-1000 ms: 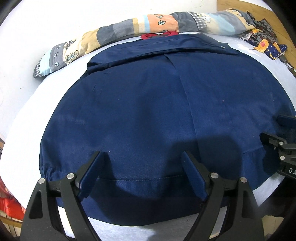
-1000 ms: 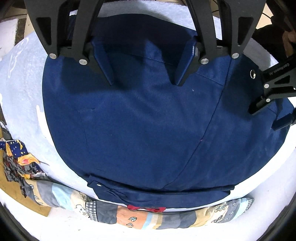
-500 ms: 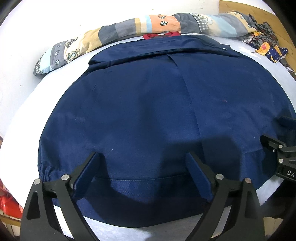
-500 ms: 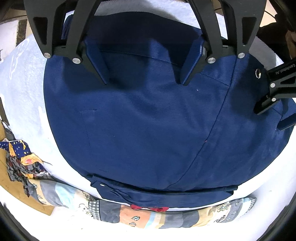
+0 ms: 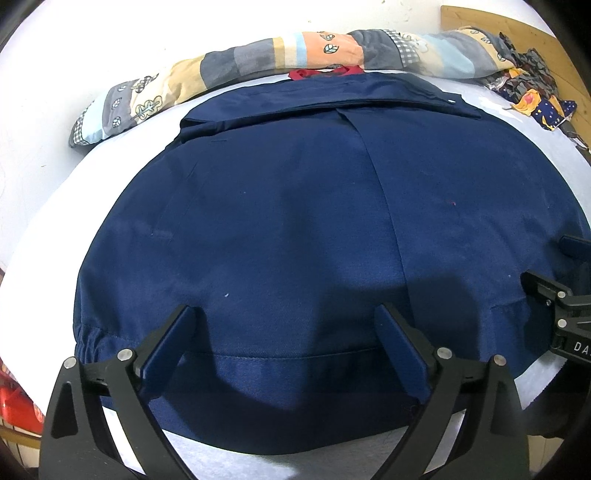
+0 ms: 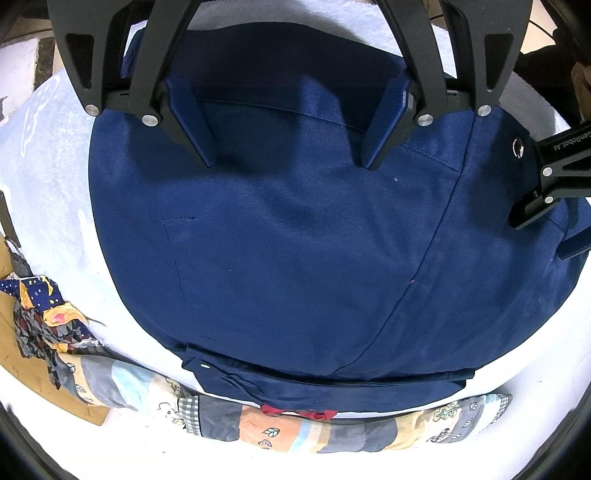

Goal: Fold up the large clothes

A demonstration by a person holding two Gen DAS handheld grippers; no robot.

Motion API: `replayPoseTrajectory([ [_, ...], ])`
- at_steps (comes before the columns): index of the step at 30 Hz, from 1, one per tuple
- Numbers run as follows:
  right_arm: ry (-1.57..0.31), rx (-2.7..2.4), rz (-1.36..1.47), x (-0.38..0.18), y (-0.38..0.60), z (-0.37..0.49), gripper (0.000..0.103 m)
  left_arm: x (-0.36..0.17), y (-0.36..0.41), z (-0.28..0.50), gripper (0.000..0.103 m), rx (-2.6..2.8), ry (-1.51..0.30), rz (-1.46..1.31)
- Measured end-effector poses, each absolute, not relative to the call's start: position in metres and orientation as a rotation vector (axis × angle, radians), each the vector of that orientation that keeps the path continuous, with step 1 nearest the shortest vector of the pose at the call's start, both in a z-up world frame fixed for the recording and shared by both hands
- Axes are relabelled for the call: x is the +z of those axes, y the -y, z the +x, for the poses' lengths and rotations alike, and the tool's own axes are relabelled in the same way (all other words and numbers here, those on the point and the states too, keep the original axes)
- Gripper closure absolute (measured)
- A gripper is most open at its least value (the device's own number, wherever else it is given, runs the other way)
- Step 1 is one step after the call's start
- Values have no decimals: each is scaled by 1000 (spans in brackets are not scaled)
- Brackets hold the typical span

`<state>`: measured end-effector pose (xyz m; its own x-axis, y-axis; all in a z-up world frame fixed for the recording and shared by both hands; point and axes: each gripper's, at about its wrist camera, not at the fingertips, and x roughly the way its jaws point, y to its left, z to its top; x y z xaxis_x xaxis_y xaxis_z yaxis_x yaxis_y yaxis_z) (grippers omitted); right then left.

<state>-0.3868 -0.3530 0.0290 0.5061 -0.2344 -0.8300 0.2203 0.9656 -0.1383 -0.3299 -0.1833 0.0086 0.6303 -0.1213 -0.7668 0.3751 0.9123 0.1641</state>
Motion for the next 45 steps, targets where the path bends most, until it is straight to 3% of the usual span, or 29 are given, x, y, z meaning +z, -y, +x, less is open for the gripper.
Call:
replayPoseTrajectory([
  [9, -982, -280, -32, 33, 352, -389, 20, 8, 181, -330, 2, -291, -840, 322],
  [16, -716, -367, -196, 75, 331, -405, 24, 8, 182, -331, 2, -291, -839, 322],
  [23, -628, -425, -208, 90, 332, -411, 24, 8, 181, -331, 2, -293, -835, 323],
  [32, -649, -434, -171, 89, 339, -409, 23, 8, 181, -331, 1, -292, -834, 320],
  [45, -820, -314, 124, 70, 369, -402, 22, 8, 181, -331, 1, -292, -834, 320],
])
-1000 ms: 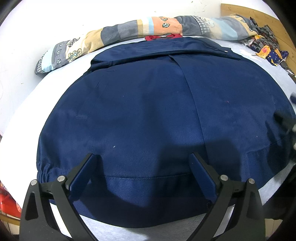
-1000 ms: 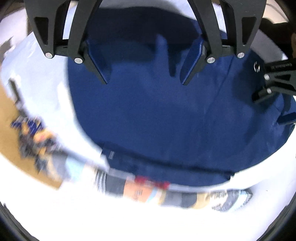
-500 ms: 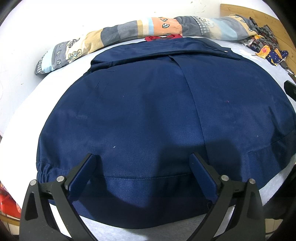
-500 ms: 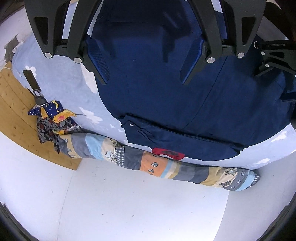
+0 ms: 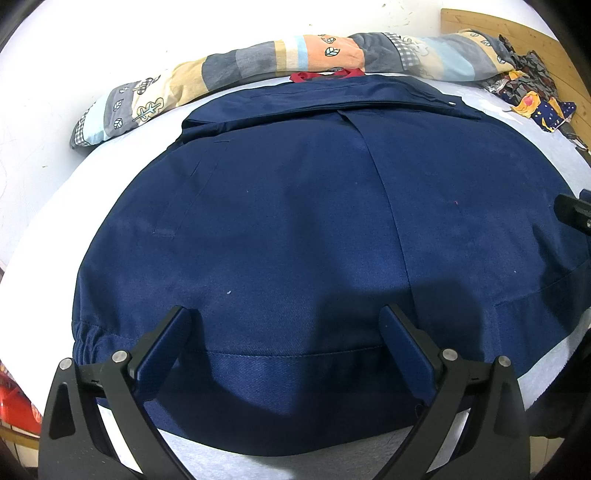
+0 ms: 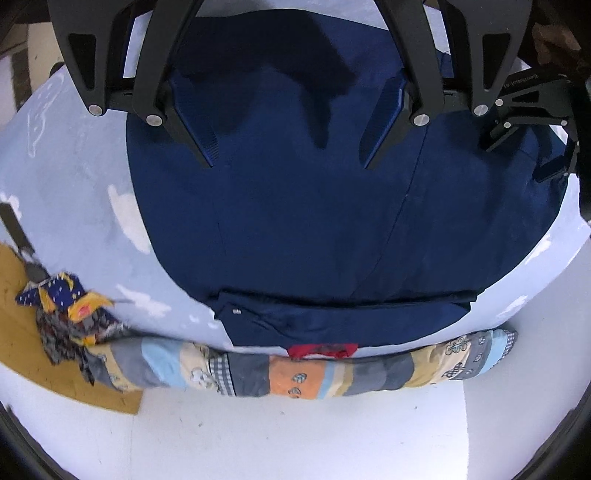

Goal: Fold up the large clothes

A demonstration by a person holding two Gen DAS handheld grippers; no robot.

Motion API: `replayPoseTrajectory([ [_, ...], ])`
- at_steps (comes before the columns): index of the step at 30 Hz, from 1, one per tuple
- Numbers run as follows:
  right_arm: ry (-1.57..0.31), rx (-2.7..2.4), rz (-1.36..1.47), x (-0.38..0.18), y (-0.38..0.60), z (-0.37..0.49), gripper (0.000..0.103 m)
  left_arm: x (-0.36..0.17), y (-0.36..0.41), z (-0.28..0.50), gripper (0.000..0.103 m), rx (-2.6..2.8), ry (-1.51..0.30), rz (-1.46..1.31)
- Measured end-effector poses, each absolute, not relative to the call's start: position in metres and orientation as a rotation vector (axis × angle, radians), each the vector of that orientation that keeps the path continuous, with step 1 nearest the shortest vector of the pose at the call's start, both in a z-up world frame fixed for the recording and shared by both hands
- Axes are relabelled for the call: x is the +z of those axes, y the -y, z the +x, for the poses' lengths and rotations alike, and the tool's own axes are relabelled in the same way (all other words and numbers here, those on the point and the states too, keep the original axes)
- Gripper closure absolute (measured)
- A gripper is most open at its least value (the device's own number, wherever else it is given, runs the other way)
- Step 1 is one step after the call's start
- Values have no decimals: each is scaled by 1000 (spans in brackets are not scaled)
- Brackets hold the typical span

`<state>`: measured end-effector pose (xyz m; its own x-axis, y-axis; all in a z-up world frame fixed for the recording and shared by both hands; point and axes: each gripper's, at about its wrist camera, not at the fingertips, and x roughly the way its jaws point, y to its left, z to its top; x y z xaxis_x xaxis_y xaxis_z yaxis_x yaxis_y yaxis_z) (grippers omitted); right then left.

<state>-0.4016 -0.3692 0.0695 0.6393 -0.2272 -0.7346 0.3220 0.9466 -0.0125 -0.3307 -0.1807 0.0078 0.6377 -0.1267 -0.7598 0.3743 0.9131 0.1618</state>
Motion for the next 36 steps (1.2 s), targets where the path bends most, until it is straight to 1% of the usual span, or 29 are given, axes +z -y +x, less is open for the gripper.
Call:
replayPoseTrajectory([
  [22, -844, -369, 195, 70, 398, -409, 22, 10, 180, -329, 1, -296, -845, 319],
  [26, -824, -421, 311, 73, 432, -419, 22, 17, 172, -322, 1, -281, -846, 303],
  [29, -828, -436, 475, 68, 467, -431, 22, 24, 154, -312, 1, -259, -859, 229],
  [33, -831, -439, 708, 50, 511, -452, 22, 42, 115, -292, 1, -231, -872, 99],
  [36, -846, -389, 839, 33, 527, -462, 24, 57, 71, -271, 1, -159, -872, 14],
])
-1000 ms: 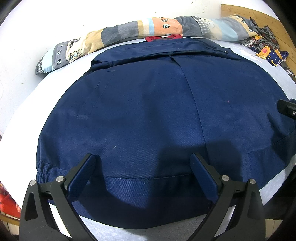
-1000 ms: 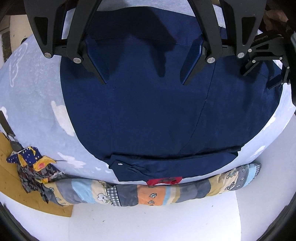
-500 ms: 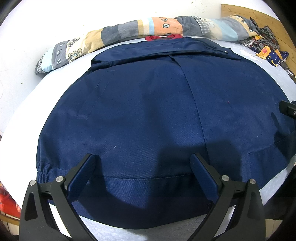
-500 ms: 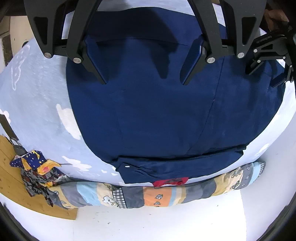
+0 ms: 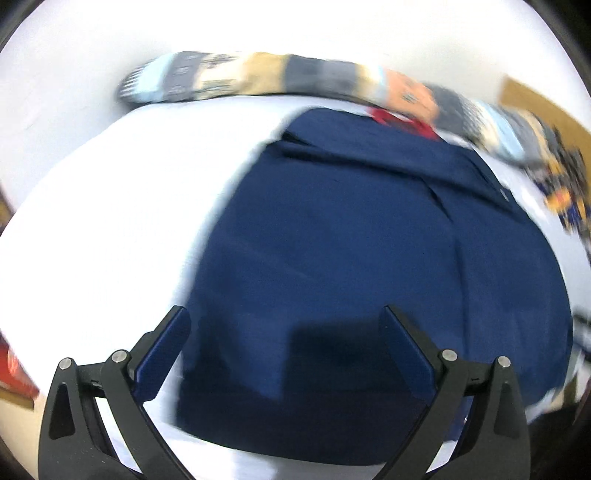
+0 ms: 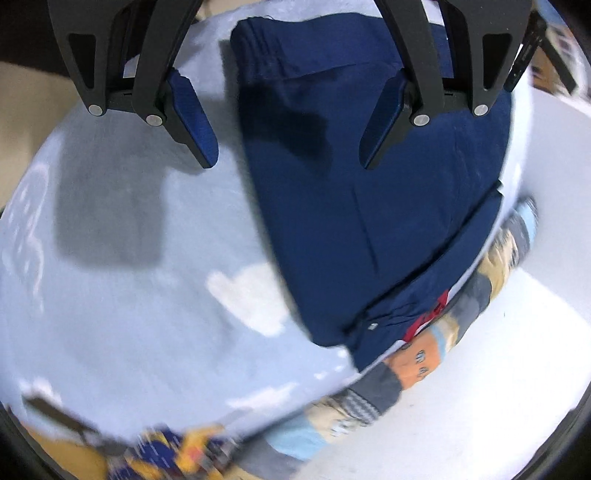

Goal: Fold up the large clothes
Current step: 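Close both tools on the navy jacket hem, then lift the hem with both tools and carry it toward the red collar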

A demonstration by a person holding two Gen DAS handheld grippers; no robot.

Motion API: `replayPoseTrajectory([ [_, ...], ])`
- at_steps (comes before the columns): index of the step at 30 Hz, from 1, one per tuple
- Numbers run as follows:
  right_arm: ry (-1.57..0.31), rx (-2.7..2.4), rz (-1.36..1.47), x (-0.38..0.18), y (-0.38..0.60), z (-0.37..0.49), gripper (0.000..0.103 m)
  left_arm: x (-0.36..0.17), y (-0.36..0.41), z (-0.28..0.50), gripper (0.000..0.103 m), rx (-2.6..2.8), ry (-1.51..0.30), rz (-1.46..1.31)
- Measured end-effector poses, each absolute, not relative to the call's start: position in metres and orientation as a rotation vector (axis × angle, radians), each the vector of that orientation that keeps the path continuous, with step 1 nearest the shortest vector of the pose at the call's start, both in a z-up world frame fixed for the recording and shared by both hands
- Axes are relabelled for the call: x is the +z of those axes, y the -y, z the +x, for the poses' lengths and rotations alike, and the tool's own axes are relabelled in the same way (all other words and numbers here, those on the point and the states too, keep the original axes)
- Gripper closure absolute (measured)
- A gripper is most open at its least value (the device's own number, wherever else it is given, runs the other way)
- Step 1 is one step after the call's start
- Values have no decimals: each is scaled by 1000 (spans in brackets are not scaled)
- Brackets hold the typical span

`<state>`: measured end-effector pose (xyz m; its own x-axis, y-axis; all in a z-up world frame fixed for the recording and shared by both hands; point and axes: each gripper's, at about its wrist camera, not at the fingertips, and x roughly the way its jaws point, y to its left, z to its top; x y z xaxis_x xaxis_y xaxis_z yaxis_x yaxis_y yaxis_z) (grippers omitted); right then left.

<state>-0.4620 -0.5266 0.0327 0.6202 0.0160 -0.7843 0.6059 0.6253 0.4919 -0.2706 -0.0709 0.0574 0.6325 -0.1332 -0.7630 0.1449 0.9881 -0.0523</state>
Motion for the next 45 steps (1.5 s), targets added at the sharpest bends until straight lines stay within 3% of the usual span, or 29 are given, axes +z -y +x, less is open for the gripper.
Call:
replayPoseTrajectory([
  [6, -850, -311, 893, 23, 527, -464, 38, 23, -19, -220, 2, -133, -1089, -347],
  [8, -849, -262, 921, 21, 523, -462, 49, 6, -27, -214, 6, -168, -1137, -433],
  [12, -839, -159, 937, 22, 515, -455, 56, 7, -6, -221, 7, -256, -1131, -358],
  [17, -794, -21, 964, 29, 510, -453, 58, 22, 37, -235, 32, -468, -1096, -236],
  [18, -799, -45, 952, 29, 510, -452, 60, 24, 40, -233, 49, -487, -1089, -225],
  [21, -843, -216, 840, 28, 515, -456, 64, 20, 37, -227, 60, -411, -1095, -184],
  [27, -890, -184, 881, 17, 518, -457, 61, 14, 52, -228, 55, -380, -1085, -90],
  [30, -894, -2, 947, 13, 507, -446, 60, 17, 52, -230, 51, -503, -1099, -178],
  [33, -874, 118, 965, 19, 498, -442, 64, 24, 56, -234, 60, -552, -1070, -162],
  [37, -924, -133, 773, 24, 502, -447, 64, 15, 50, -226, 62, -446, -1081, -134],
  [38, -943, -171, 747, 22, 503, -448, 64, 16, 53, -227, 61, -445, -1074, -103],
  [40, -948, -145, 773, 17, 502, -449, 62, 14, 60, -230, 49, -458, -1072, -83],
  [42, -950, -23, 861, 11, 494, -443, 59, 13, 66, -230, 48, -500, -1082, -114],
  [43, -937, 27, 886, 11, 492, -439, 58, 15, 68, -231, 51, -518, -1076, -125],
  [45, -925, 134, 915, 12, 484, -435, 59, 20, 70, -232, 70, -545, -1054, -143],
])
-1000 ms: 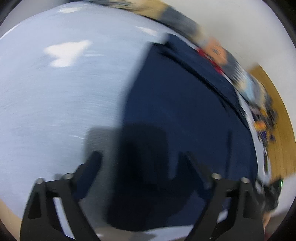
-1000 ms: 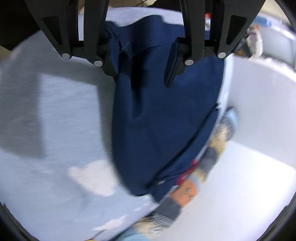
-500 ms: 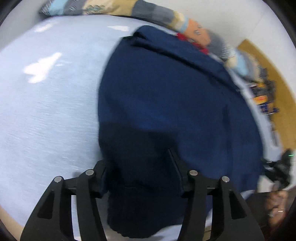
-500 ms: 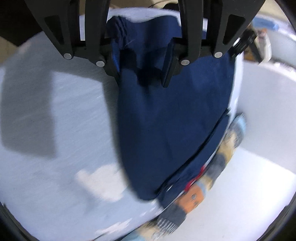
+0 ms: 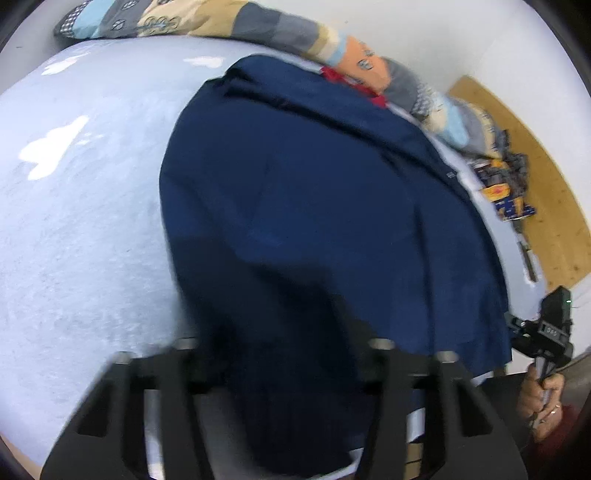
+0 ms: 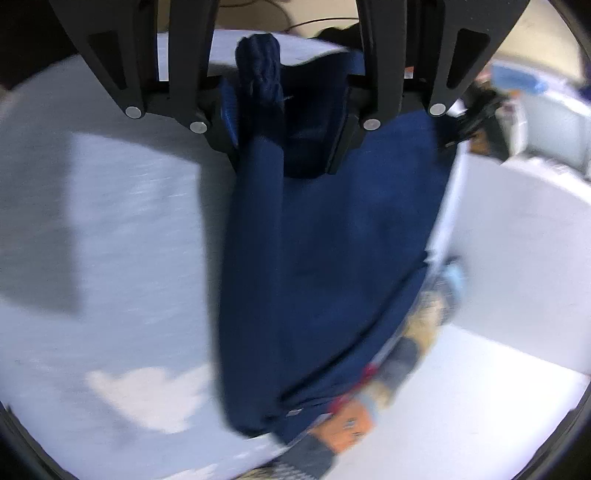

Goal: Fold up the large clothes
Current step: 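Lift the hem with both tools and carry it toward the red collar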

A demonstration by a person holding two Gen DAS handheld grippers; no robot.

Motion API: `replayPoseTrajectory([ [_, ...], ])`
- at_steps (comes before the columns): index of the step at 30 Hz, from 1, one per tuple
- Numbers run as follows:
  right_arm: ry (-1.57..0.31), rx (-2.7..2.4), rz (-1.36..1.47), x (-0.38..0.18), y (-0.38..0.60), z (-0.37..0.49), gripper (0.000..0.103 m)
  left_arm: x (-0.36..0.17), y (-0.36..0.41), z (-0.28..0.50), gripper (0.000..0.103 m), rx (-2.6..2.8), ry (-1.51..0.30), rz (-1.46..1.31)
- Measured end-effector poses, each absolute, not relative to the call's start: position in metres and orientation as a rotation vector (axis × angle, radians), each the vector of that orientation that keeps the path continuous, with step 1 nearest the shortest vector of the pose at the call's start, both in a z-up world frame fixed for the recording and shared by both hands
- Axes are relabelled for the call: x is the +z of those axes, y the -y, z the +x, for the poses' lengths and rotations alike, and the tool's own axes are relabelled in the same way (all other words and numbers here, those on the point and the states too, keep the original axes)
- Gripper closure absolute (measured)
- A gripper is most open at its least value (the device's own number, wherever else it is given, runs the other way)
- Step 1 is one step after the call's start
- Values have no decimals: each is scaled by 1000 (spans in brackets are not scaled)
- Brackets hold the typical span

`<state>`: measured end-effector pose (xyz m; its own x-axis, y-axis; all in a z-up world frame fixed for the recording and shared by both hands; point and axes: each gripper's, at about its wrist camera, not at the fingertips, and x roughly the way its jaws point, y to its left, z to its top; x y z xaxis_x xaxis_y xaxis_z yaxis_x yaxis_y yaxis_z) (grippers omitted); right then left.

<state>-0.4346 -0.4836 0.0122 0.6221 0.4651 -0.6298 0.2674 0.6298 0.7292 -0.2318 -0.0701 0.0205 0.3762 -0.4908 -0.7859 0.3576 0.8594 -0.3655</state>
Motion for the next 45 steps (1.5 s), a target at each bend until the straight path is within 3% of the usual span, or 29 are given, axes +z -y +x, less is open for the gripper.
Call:
replayPoseTrajectory([
  [1, -934, 129, 896, 12, 481, -429, 69, 20, 72, -231, 71, -533, -1053, -134],
  [2, -963, 65, 818, 12, 479, -426, 87, 17, 72, -231, 71, -499, -1058, -117],
  [5, -973, 4, 764, 10, 480, -426, 84, 14, 72, -232, 66, -468, -1051, -119],
  [7, -979, 23, 739, 9, 476, -427, 79, 13, 76, -233, 45, -498, -1052, -107],
  [9, -954, 46, 774, 5, 473, -417, 77, 12, 86, -237, 41, -496, -1034, -65],
  [11, -960, 38, 781, 3, 474, -412, 88, 13, 92, -239, 57, -480, -1012, -23],
  [12, -954, 29, 773, 7, 470, -416, 89, 14, 91, -239, 72, -463, -1003, -31],
  [16, -880, 28, 855, 26, 478, -439, 92, 20, 70, -236, 84, -467, -1013, -171],
  [23, -695, 107, 1054, 59, 510, -480, 92, 46, 64, -265, 86, -541, -959, -192],
  [45, -483, 202, 1083, 162, 537, -601, 93, 130, -5, -367, 86, -619, -808, -345],
])
